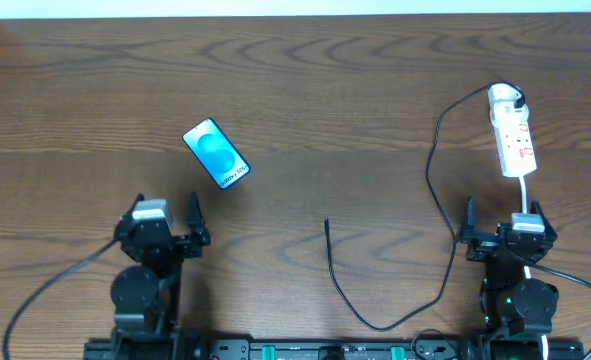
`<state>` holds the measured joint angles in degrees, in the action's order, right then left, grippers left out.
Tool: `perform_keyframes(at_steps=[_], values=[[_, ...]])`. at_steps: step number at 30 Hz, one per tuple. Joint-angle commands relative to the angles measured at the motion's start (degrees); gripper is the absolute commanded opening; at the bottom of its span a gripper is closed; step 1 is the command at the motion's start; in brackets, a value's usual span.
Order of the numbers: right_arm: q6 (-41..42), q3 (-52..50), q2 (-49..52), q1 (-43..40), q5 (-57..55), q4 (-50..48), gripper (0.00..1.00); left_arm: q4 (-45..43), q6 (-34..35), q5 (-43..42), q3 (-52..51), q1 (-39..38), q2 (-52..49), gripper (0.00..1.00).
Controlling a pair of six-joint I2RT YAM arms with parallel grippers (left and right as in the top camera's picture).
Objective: Plug charger to phone and switch on socket
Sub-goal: 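Move the left gripper over the blue phone and lower toward it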
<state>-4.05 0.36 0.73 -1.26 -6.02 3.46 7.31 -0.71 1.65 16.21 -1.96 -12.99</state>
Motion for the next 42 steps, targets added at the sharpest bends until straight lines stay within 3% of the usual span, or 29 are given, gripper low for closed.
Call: perform_keyframes(at_steps=[1, 7, 15, 19, 23, 29, 31, 32, 33, 34, 35, 42], values=[[-0.72, -0.04, -0.35, 0.17, -0.02, 0.22, 0.99, 1.31, -2.97, 0.07, 8.52, 0.28, -8.5, 0.83], [-0.72, -0.04, -0.35, 0.17, -0.02, 0.22, 0.99, 9.09, -2.91, 0.44, 24.26, 0.28, -24.37, 0.83], [-0.74, -0.04, -0.35, 0.17, -0.02, 0.22, 0.99, 25.42, 4.46, 1.99, 48.02, 0.28, -46.56, 0.83], [-0.74, -0.04, -0.35, 0.17, -0.02, 0.22, 0.99, 34.53, 5.97, -2.71, 60.87, 0.28, -58.82, 0.83], [-0.74, -0.04, -0.35, 0.17, -0.02, 0.22, 0.99, 36.57, 5.95, -8.83, 63.95, 0.28, -63.89, 0.83], [-0.74, -0.04, -0.35, 0.17, -0.02, 0.22, 0.99, 39.95, 5.92, -10.03, 63.91, 0.28, -64.89, 0.82], [-0.72, -0.04, -0.35, 0.17, -0.02, 0.22, 0.99, 40.65, 5.79, -9.97, 63.91, 0.28, -64.89, 0.35], [-0.72, -0.04, -0.35, 0.17, -0.02, 0.22, 0.99, 40.65, 5.51, -9.97, 63.91, 0.28, -64.89, 0.29], [-0.72, -0.04, -0.35, 0.17, -0.02, 0.22, 0.99, 40.5, 5.57, -10.01, 63.91, 0.28, -64.89, 0.34], [-0.72, -0.04, -0.35, 0.17, -0.02, 0.22, 0.99, 40.37, 5.97, -10.01, 63.91, 0.28, -64.89, 0.7], [-0.72, -0.04, -0.35, 0.17, -0.02, 0.22, 0.99, 40.24, 7.41, -10.01, 63.91, 0.28, -64.92, 0.98], [-0.72, -0.04, -0.35, 0.17, -0.02, 0.22, 0.99, 44.83, 16.9, -9.55, 69.79, 0.44, -68.48, 0.98]])
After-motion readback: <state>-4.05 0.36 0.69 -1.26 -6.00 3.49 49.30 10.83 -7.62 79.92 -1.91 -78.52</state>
